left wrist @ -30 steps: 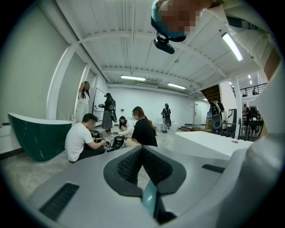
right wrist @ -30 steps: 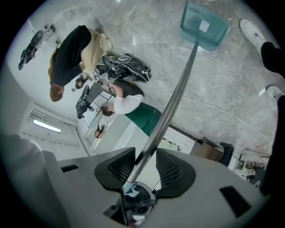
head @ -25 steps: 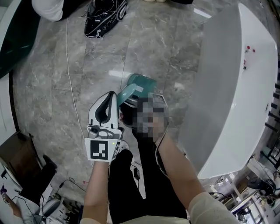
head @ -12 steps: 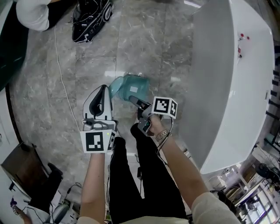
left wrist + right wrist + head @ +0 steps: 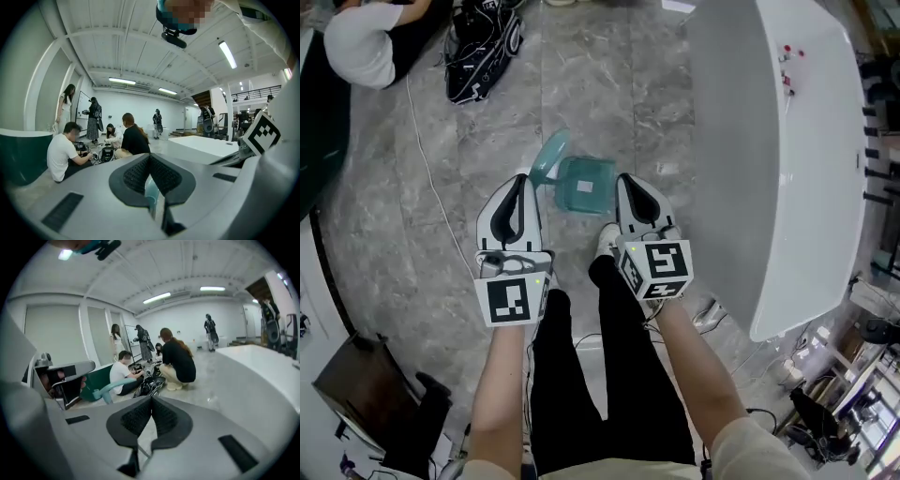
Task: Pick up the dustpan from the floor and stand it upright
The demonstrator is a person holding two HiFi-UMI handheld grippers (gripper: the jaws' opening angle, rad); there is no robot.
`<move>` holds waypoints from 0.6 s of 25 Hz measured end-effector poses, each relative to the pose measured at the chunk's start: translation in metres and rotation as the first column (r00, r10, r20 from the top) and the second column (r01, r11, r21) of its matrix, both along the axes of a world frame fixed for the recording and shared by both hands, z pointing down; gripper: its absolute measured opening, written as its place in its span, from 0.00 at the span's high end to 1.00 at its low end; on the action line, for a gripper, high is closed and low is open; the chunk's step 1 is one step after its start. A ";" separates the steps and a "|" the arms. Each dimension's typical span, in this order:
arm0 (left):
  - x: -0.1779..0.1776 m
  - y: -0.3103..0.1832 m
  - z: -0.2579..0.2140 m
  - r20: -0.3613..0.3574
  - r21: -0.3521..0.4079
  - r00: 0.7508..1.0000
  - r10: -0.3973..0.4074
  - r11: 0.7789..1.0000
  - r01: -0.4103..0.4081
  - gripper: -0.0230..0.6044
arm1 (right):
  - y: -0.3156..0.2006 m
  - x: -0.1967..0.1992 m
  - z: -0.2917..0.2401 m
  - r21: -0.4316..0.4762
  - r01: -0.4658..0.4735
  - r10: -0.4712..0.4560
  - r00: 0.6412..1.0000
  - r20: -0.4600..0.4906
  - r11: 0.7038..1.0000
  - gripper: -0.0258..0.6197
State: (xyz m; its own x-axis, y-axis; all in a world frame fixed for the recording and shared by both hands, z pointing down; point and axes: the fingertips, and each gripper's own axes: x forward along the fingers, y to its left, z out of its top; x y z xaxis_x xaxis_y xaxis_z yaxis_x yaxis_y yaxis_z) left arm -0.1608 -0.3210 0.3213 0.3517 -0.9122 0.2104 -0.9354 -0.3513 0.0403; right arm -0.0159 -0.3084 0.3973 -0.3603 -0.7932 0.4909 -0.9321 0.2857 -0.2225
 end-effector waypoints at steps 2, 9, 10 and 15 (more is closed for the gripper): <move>-0.009 0.016 -0.028 -0.041 0.026 0.999 -0.004 1.000 0.005 0.95 | 0.014 -0.004 -0.033 0.076 -0.020 0.024 0.998 -0.053 0.997 0.93; -0.035 0.111 -0.158 -0.081 0.053 0.995 0.062 0.997 -0.058 0.95 | 0.087 -0.039 -0.222 0.296 -0.004 0.028 0.997 -0.077 0.955 0.93; -0.035 0.126 -0.181 -0.089 0.067 0.993 0.081 0.995 -0.075 0.95 | 0.100 -0.042 -0.251 0.330 0.011 0.022 0.995 -0.094 0.944 0.93; -0.053 0.201 -0.262 -0.027 0.098 0.987 0.160 0.983 -0.157 0.95 | 0.168 -0.043 -0.368 0.469 -0.043 0.119 0.984 -0.133 0.882 0.93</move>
